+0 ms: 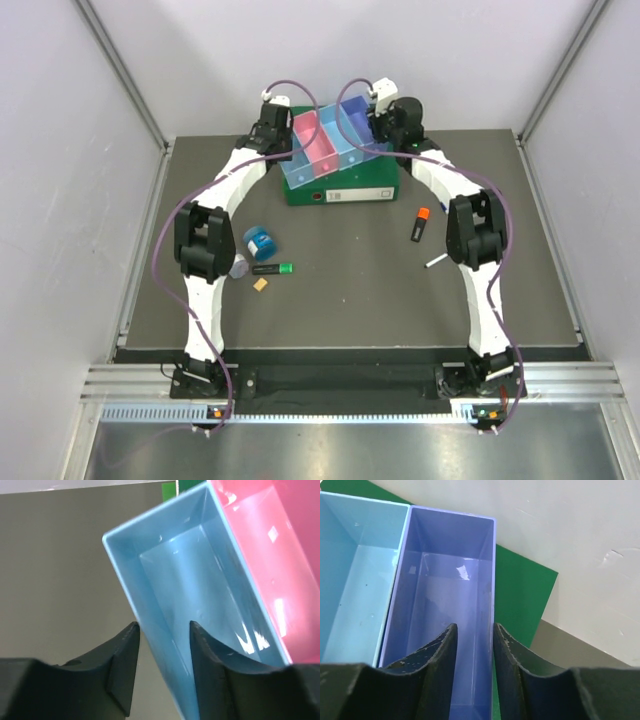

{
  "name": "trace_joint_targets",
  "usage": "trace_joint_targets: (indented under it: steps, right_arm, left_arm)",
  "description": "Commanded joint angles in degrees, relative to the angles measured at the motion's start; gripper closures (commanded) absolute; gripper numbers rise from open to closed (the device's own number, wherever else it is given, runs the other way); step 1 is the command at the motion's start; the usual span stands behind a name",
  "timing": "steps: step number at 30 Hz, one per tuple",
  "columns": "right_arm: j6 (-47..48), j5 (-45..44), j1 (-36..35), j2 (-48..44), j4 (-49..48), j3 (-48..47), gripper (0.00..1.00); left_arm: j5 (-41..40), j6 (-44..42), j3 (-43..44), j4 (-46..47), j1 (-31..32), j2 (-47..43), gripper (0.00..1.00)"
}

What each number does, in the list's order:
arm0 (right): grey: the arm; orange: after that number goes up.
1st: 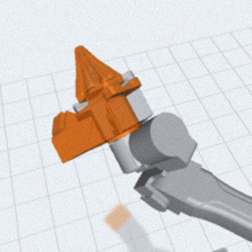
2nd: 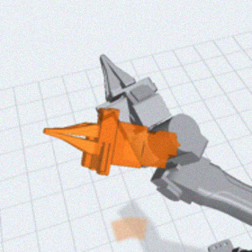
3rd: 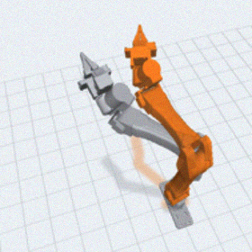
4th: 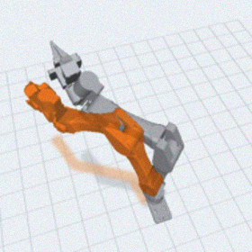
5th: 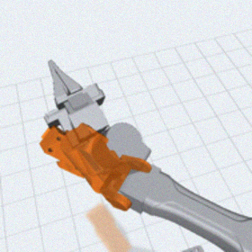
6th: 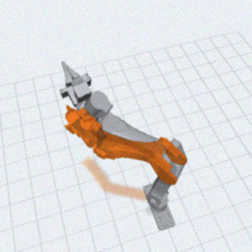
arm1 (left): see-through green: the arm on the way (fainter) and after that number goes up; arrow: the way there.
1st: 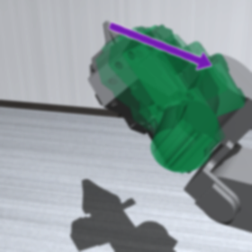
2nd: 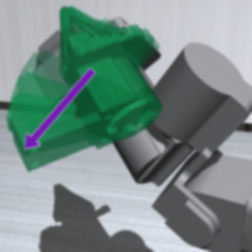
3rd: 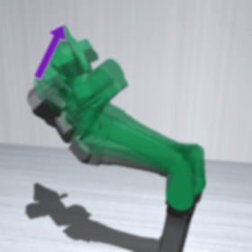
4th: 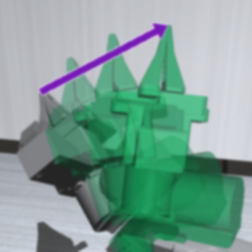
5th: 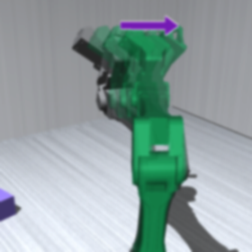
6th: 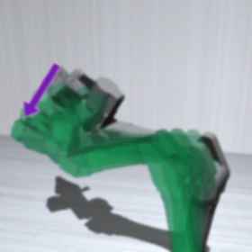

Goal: Sort the stationery into containers
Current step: Pick up the storage box at the center of the board.

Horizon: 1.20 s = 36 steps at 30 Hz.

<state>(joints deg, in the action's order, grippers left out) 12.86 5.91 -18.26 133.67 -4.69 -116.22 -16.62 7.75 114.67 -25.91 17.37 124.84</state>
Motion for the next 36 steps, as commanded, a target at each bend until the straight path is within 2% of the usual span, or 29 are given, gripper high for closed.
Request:
trace_joint_targets:
  steps: [1,7,15,16,19,25,30,36]
  right_arm:
    - [0.1,0.9,-0.9,-4.3,1.5,2.8,0.67]
    - [-1.2,2.1,-0.9,-7.1,1.7,5.2,0.78]
    - [-1.0,2.8,-1.2,-9.6,3.8,6.4,0.84]
    - [-0.8,2.8,-1.4,-9.8,4.0,6.7,0.89]
    - [0.1,3.0,-2.0,-10.4,4.5,7.2,0.94]
    - [0.5,3.5,-2.5,-11.2,7.1,8.6,1.0]
    - [0.6,4.1,-3.1,-12.2,7.6,10.0,1.0]
    - [0.0,4.6,-3.6,-13.9,9.1,10.2,1.0]
  left_arm:
    - [0.7,-0.1,1.8,3.3,0.3,0.6,0.57]
    - [0.5,-0.5,2.0,3.6,0.5,0.6,0.66]
    - [0.5,-1.1,1.8,4.1,1.0,0.4,0.75]
    - [0.5,-1.2,1.9,4.3,1.1,0.5,0.76]
    - [0.8,-2.0,2.2,4.7,1.4,0.5,0.8]
    - [1.4,-2.8,3.1,4.9,2.1,0.5,0.92]
    - [2.0,-3.2,3.1,5.3,2.3,0.2,1.0]
    - [3.2,-3.4,3.2,5.8,2.5,0.0,1.0]
